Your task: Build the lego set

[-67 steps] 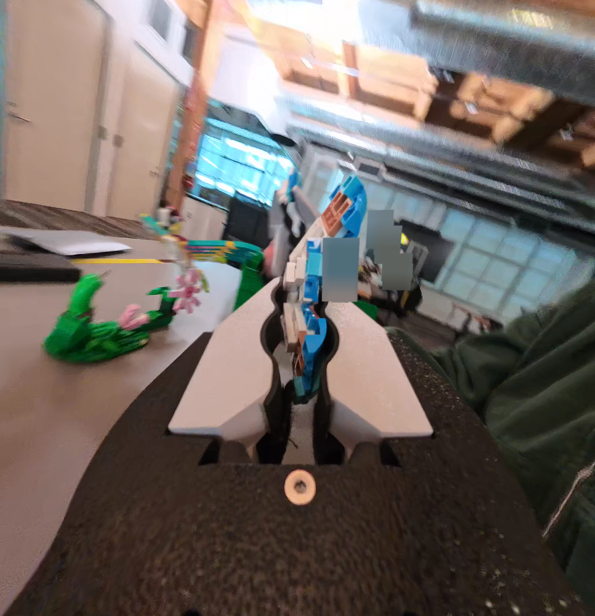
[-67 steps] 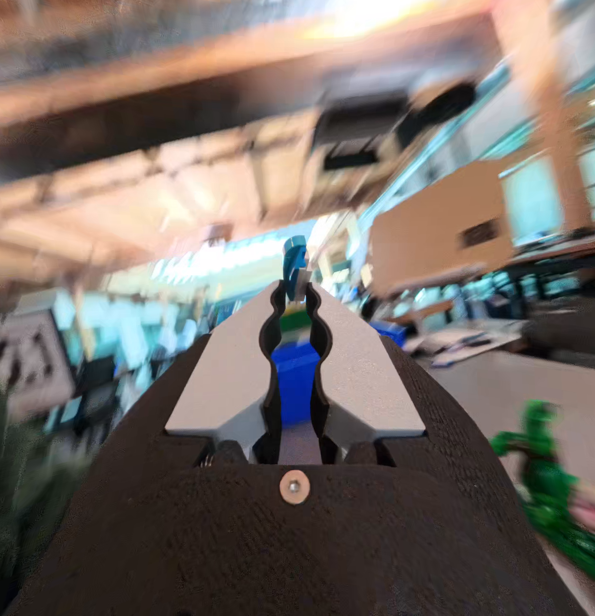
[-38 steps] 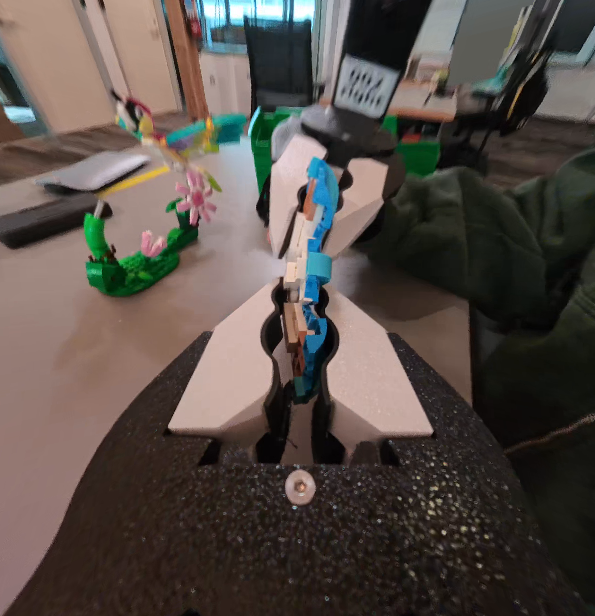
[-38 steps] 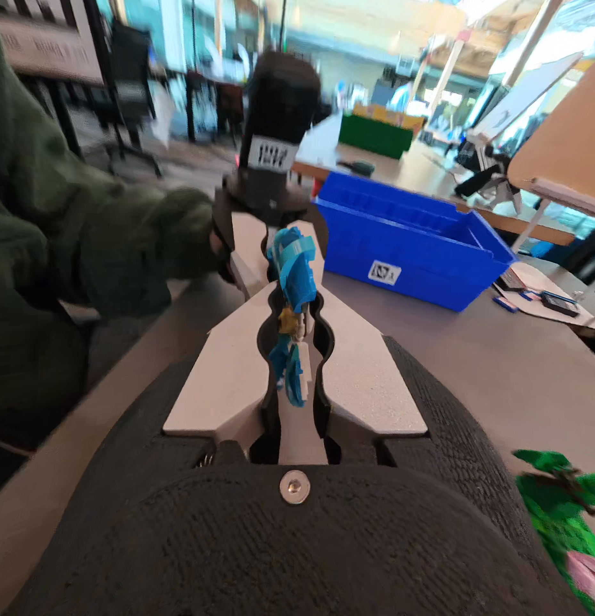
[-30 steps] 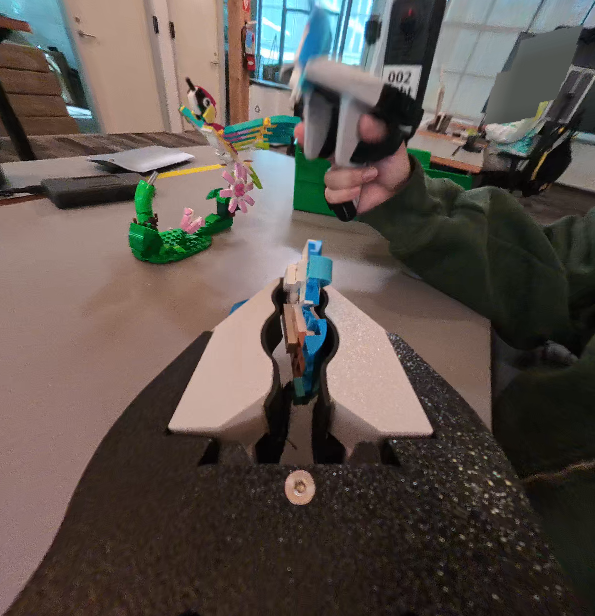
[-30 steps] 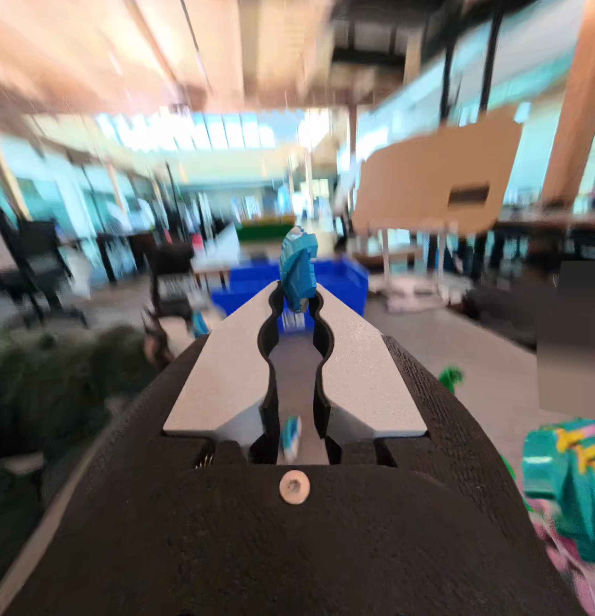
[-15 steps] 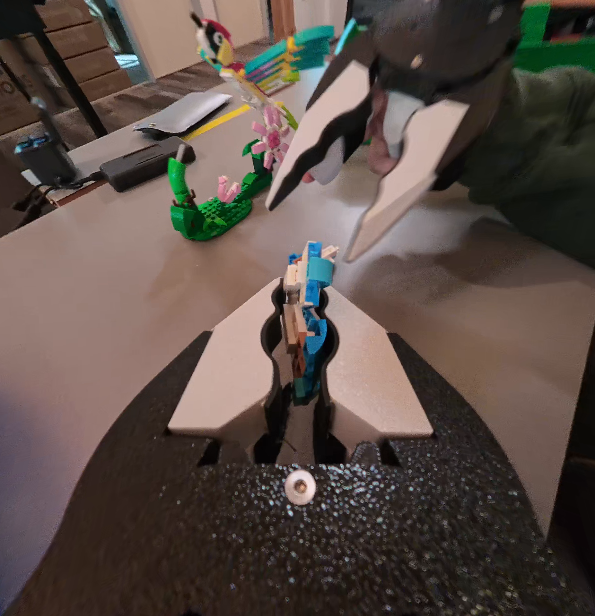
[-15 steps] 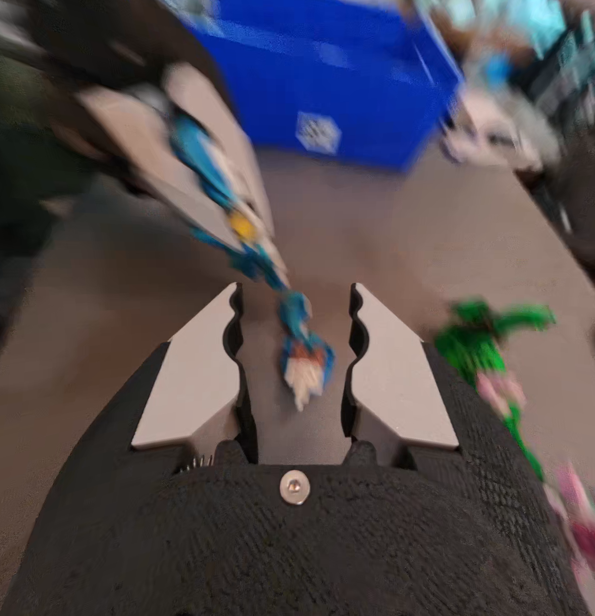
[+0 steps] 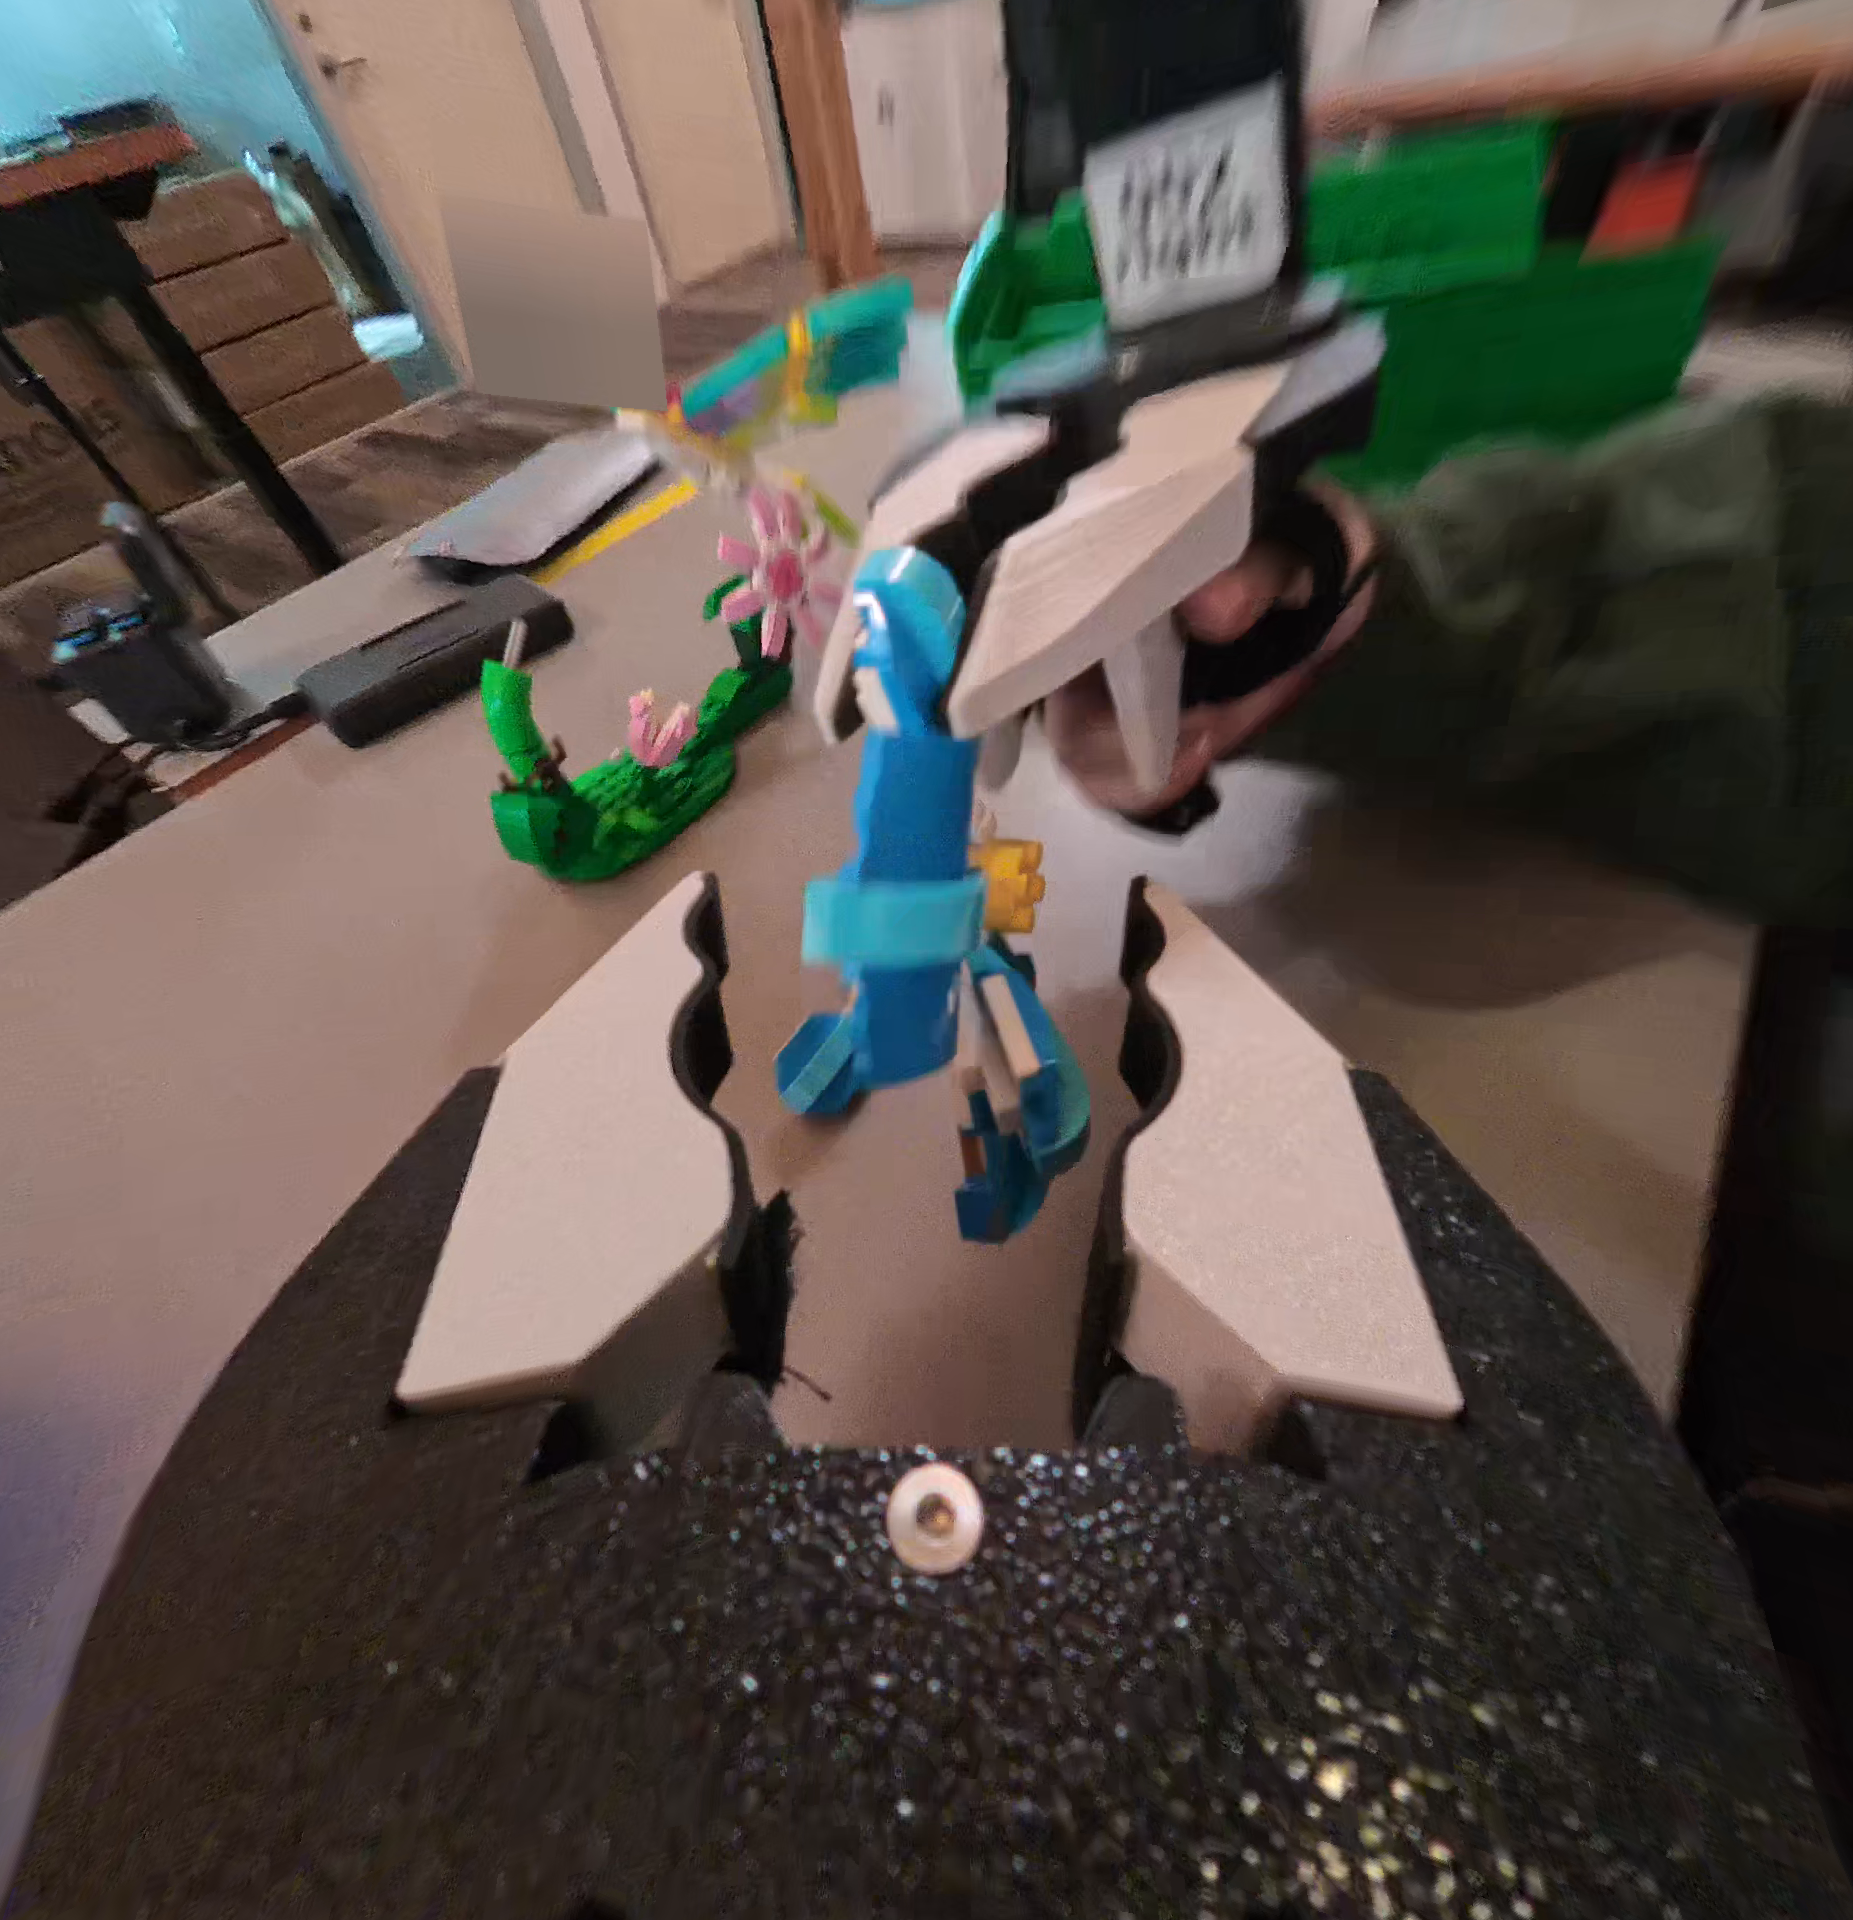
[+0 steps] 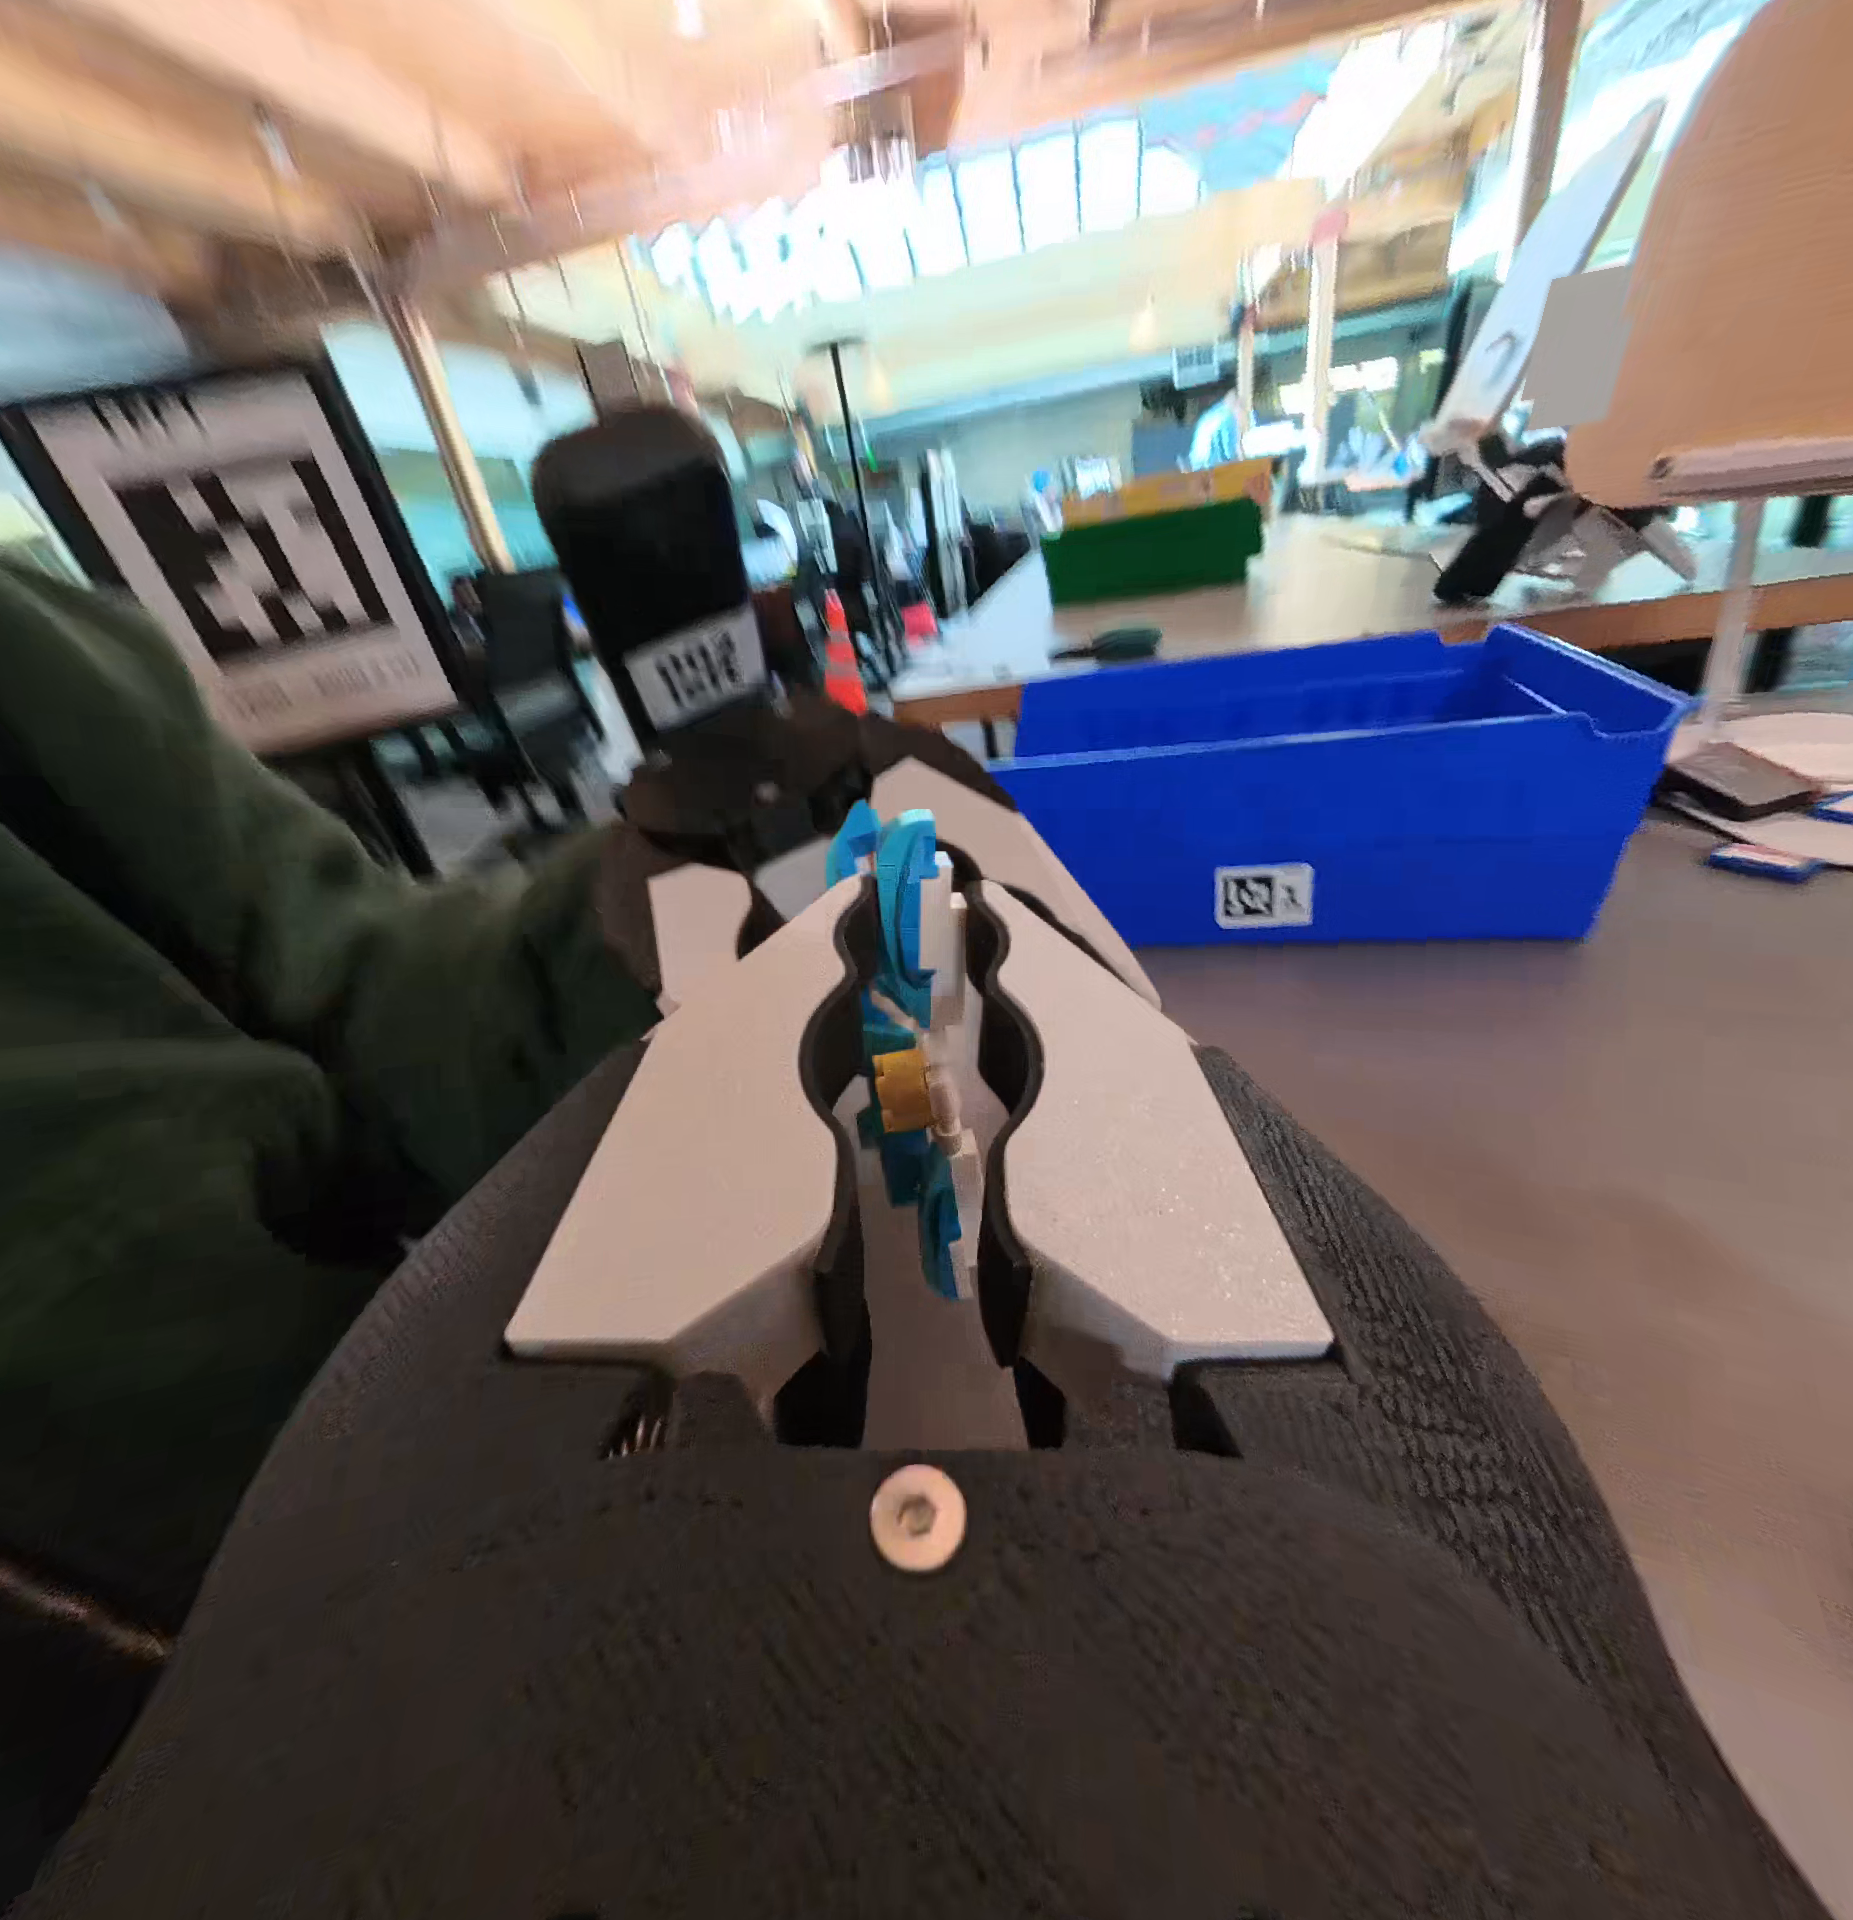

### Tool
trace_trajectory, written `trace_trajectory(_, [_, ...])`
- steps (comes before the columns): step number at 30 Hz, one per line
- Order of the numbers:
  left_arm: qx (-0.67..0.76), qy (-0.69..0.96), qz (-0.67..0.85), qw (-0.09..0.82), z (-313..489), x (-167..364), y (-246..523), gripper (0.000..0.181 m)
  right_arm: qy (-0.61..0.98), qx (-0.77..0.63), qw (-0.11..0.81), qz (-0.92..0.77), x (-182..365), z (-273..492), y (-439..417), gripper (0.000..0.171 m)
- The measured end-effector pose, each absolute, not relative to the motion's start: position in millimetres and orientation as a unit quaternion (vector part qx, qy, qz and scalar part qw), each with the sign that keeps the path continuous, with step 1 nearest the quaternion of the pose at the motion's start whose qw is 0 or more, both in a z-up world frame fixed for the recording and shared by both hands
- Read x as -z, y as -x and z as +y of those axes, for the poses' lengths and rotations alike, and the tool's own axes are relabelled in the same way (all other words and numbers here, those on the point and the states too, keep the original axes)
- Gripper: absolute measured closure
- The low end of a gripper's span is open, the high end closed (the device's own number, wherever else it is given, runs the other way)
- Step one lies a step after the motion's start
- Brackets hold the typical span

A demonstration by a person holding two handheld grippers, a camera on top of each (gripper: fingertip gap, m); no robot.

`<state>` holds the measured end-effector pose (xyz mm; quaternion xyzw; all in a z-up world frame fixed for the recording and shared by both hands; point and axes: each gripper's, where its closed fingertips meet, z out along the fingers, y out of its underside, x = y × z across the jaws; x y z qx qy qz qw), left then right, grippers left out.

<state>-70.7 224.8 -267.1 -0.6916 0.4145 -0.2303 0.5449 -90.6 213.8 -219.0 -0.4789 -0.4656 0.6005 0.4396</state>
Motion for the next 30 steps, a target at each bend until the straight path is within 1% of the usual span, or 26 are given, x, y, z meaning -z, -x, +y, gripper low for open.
trace_trajectory(1, [0.275, 0.681, 0.390, 0.555, 223.3, 258.5, 69.3, 0.115, 0.470, -0.632, 0.433, -0.439, 212.9, 214.7, 88.6, 0.157])
trace_trajectory(4, [0.394, 0.649, 0.331, 0.561, 218.0, 241.4, 66.0, 0.129, 0.447, -0.686, 0.418, -0.393, 201.7, 214.3, 85.4, 0.157])
trace_trajectory(7, [0.421, 0.640, 0.322, 0.556, 217.9, 244.7, 61.9, 0.125, 0.433, -0.711, 0.411, -0.372, 195.6, 213.1, 83.5, 0.156])
trace_trajectory(8, [0.418, 0.638, 0.326, 0.558, 218.4, 247.6, 60.1, 0.127, 0.433, -0.710, 0.412, -0.372, 196.2, 213.1, 83.7, 0.157])
trace_trajectory(13, [0.428, 0.602, 0.320, 0.593, 216.0, 243.1, 55.9, 0.165, 0.448, -0.697, 0.413, -0.378, 203.9, 217.3, 84.8, 0.157])
trace_trajectory(18, [0.403, 0.631, 0.344, 0.567, 216.1, 254.4, 58.3, 0.167, 0.469, -0.626, 0.437, -0.445, 220.7, 214.9, 87.7, 0.156])
trace_trajectory(21, [0.394, 0.634, 0.349, 0.566, 215.6, 253.1, 58.9, 0.167, 0.464, -0.613, 0.445, -0.459, 220.5, 214.6, 86.3, 0.158])
trace_trajectory(24, [0.396, 0.631, 0.345, 0.571, 213.7, 245.5, 61.9, 0.167, 0.451, -0.614, 0.474, -0.442, 211.9, 214.5, 88.1, 0.159])
trace_trajectory(28, [0.394, 0.646, 0.319, 0.570, 220.5, 245.4, 72.4, 0.167, 0.447, -0.555, 0.532, -0.456, 209.8, 215.1, 93.7, 0.159])
trace_trajectory(29, [0.344, 0.685, 0.294, 0.571, 235.1, 258.3, 86.7, 0.167, 0.428, -0.561, 0.555, -0.441, 198.7, 215.0, 88.0, 0.158])
trace_trajectory(30, [0.271, 0.727, 0.268, 0.572, 252.0, 278.9, 114.7, 0.168, 0.387, -0.601, 0.583, -0.387, 168.3, 216.5, 66.8, 0.159])
